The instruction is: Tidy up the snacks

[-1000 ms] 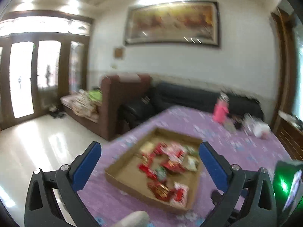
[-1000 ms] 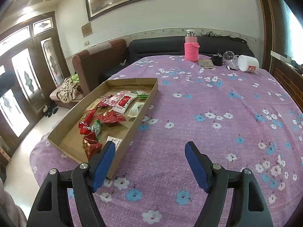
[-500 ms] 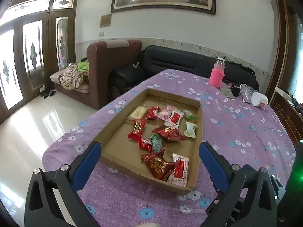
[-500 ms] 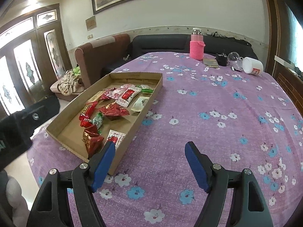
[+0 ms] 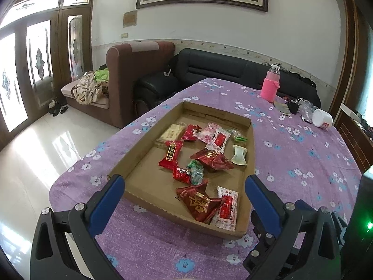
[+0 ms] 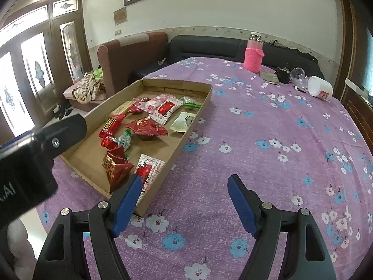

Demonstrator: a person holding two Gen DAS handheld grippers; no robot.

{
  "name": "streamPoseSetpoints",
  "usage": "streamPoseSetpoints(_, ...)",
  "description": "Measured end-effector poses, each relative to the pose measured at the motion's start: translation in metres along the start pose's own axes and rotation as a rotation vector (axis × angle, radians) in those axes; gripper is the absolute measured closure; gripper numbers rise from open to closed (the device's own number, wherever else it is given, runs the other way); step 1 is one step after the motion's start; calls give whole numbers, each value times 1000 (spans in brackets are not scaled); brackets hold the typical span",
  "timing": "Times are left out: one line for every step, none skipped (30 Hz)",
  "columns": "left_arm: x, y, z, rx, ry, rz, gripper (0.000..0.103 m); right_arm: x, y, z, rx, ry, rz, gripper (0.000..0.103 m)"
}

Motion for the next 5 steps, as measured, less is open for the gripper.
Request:
streamPoseSetpoints(-2, 0, -1, -3, 0, 6, 0, -1, 0, -1, -4, 4, 0, 23)
streamPoseSetpoints(-4, 1, -1, -7, 2, 11, 0, 0, 0, -2, -8, 10, -5, 23)
streamPoseSetpoints(-5, 2, -2, -13, 0, 10, 0, 0, 0, -2, -12, 15, -10, 23)
streamPoseSetpoints(-5, 4, -2, -17, -3, 7, 0, 2, 0, -3, -19, 24, -19, 23)
streamPoseSetpoints(-5, 7, -1, -17, -7, 3, 0, 6, 2, -3, -26, 37, -34, 23)
Point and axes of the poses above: each gripper's, at about its wrist camera, not at the fingertips, and z roughly against the way its jaws point, x to its right, y to its top, the point moved 1 cm from there along -z, roughly the way its jaws point, and after that the axes turned 14 degrees about -y, right-handed, at the moved point
